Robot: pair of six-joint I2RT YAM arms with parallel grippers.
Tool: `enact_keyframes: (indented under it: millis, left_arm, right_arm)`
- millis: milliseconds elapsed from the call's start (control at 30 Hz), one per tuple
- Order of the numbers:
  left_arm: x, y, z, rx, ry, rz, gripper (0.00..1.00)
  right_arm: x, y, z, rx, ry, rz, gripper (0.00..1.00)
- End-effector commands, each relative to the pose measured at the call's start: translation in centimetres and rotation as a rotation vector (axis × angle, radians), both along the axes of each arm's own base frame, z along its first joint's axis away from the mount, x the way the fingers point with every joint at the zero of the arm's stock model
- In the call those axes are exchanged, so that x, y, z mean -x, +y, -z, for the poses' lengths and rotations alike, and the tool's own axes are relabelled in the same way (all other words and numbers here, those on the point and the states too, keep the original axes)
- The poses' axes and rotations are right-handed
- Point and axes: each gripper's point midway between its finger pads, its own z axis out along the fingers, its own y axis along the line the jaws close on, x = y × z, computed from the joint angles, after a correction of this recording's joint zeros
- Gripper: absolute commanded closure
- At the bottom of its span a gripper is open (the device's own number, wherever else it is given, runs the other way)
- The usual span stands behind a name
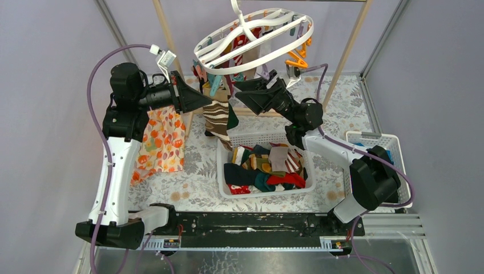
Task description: Clip the socks to the hanger
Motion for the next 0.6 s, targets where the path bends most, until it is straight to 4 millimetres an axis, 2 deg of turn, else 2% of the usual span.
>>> enact_keyframes:
  millis: [0, 100, 233, 333, 433, 567]
  left_arm:
    - [0.9, 0.2, -1.5, -0.004, -0.058, -0.001, 0.97]
    - [1.1, 0.2, -1.6, -0.004, -0.065, 0.000, 0.97]
    - [1.2, 0.2, -1.8, -0.004, -0.071, 0.001, 0.97]
    - [1.3, 0.2, -1.8, -0.004, -0.074, 0.000, 0.97]
    - [1.2, 0.2, -1.7, -0.004, -0.069, 0.000, 0.97]
    - [1.3, 0.2, -1.8, -0.004, -0.072, 0.000, 0.97]
  right_arm:
    - [0.4, -1.0, -2.8, -0.055, -0.096, 0.050, 0.30]
    - [-0.2, -1.0, -2.5, -0.042, -0.077, 0.061, 0.27]
    - [-1.4, -0.9, -1.5, -0.012, -0.037, 0.073, 0.16]
    - [-2.0, -1.3, -1.0, -0.019, -0.016, 0.096, 0.15]
    - [-2.0, -1.6, -1.2, -0.031, -0.018, 0.104, 0.15]
    - [-1.4, -1.6, -2.7, -0.059, -0.056, 0.071, 0.16]
